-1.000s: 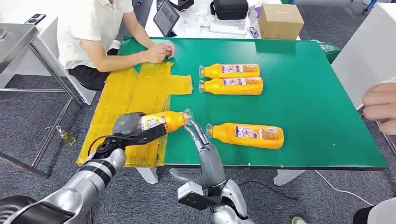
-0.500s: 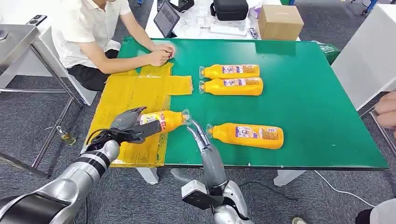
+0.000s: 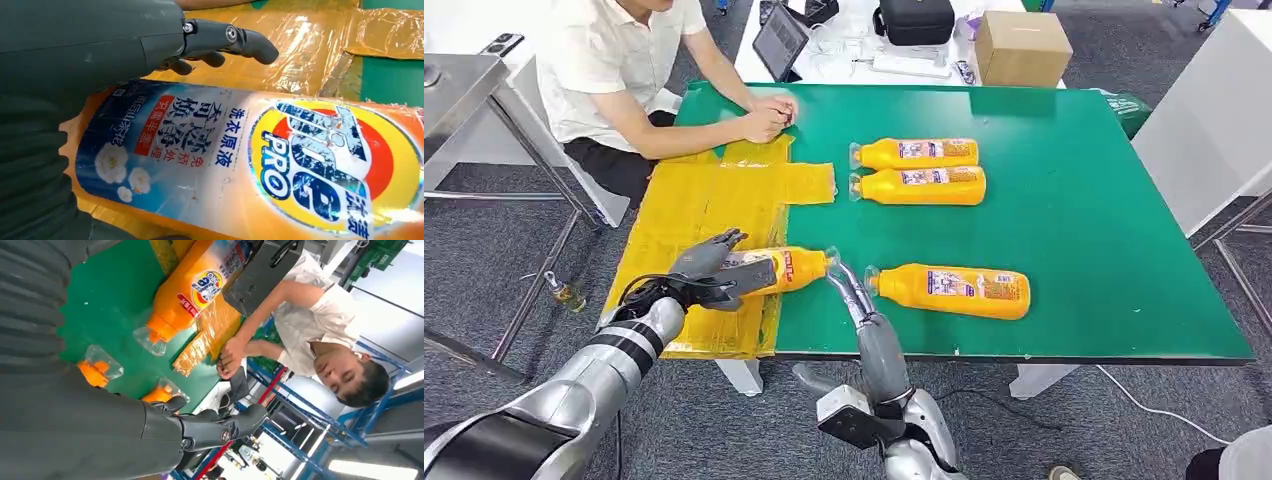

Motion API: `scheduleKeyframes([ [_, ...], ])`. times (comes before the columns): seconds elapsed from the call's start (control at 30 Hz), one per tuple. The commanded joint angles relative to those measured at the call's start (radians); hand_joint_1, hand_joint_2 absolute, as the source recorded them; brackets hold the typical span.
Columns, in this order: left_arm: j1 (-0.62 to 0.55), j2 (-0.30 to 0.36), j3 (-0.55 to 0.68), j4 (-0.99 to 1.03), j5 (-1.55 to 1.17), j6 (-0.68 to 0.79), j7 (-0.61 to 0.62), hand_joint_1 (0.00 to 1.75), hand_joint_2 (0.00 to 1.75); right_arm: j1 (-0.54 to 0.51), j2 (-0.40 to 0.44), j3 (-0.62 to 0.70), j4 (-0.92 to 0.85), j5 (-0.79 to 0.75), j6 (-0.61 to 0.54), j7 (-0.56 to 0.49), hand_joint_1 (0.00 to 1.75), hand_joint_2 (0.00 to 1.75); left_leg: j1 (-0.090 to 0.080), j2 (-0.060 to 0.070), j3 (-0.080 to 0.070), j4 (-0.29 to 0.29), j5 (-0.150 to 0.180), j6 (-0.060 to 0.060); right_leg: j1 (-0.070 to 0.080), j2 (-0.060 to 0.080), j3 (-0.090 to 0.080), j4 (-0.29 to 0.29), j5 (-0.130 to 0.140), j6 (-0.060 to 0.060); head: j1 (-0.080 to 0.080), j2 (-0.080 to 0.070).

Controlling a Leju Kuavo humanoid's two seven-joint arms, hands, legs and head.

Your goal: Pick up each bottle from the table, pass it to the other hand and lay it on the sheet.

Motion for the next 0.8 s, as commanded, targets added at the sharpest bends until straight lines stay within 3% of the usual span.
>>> scheduleKeyframes([
  [0.03,0.042,-0.001,-0.048,0.052,0.006,-0.002,-0.015,0.00,1.75,-0.009,0.000,-0.032,0.058,-0.004,0.005,-0.009,0.00,1.75,-0.001,0.003,0.006,-0.003,-0.001,0.002,0.000,0.002,0.005,-0.003,0.000,-0.002,0.000,0.000],
  [0.13,0.060,-0.003,-0.053,0.010,0.034,0.014,-0.042,0.00,1.75,-0.005,-0.001,-0.040,0.058,-0.002,0.003,-0.013,0.00,1.75,0.000,0.003,0.006,-0.003,-0.001,0.002,0.001,0.001,0.005,-0.003,0.000,-0.003,0.000,0.000],
  [0.3,0.156,-0.048,-0.006,-0.178,0.158,0.206,-0.131,0.00,1.75,0.003,-0.002,-0.041,0.063,0.001,0.004,-0.021,0.00,1.75,-0.001,0.000,0.004,-0.002,0.000,0.001,0.000,0.000,0.004,-0.002,0.000,-0.002,0.000,0.000],
  [0.53,0.206,-0.025,-0.094,-0.294,0.242,0.117,-0.163,0.00,1.75,0.001,-0.005,-0.042,0.068,-0.027,0.014,-0.037,0.00,1.75,0.000,0.002,0.004,-0.002,-0.003,0.003,0.001,0.000,0.005,-0.003,-0.002,-0.004,0.000,0.000],
  [0.8,0.237,-0.005,-0.176,-0.414,0.260,0.124,-0.166,0.00,1.75,-0.005,-0.010,-0.043,0.067,-0.015,0.019,-0.043,0.00,1.75,0.000,0.001,0.000,0.000,-0.001,0.002,0.001,0.000,0.000,-0.001,-0.001,-0.003,0.000,0.000],
])
